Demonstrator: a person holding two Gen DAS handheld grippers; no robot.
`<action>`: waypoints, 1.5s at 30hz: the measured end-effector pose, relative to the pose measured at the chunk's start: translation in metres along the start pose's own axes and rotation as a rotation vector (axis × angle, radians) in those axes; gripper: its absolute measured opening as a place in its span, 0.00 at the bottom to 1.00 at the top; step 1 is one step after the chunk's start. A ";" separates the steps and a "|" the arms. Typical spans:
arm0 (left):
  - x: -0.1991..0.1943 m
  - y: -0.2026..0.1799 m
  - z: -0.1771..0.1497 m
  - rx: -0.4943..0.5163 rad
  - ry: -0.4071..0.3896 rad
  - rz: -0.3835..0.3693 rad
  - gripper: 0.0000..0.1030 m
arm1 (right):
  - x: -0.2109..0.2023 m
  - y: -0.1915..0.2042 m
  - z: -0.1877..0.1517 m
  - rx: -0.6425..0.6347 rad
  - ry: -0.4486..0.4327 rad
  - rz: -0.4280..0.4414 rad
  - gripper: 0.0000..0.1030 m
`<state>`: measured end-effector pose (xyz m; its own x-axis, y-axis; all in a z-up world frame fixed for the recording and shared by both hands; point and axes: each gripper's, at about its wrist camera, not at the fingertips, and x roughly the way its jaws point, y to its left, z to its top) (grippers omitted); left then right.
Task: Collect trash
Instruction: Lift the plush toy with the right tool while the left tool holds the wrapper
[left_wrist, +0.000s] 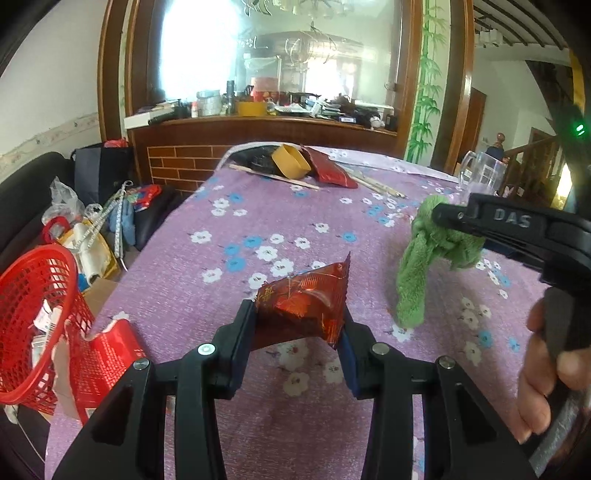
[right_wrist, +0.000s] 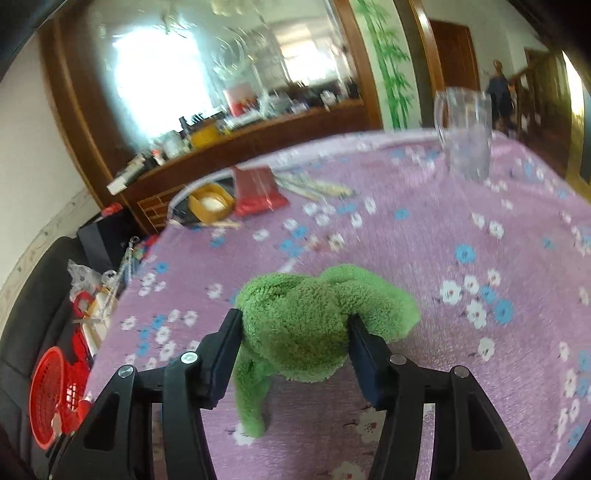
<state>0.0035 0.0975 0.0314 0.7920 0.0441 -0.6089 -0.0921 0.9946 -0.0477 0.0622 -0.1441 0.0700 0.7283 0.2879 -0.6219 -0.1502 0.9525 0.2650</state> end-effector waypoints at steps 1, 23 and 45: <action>0.000 0.000 0.000 0.001 -0.004 0.005 0.39 | -0.004 0.005 0.000 -0.015 -0.012 0.009 0.59; -0.006 -0.002 0.000 0.015 -0.039 0.039 0.39 | -0.024 0.027 -0.006 -0.111 -0.075 0.031 0.59; -0.009 0.000 -0.001 0.010 -0.060 0.043 0.39 | -0.027 0.029 -0.003 -0.112 -0.083 0.033 0.59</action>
<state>-0.0040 0.0975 0.0362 0.8225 0.0924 -0.5613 -0.1211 0.9925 -0.0140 0.0360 -0.1239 0.0918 0.7740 0.3144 -0.5497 -0.2453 0.9491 0.1975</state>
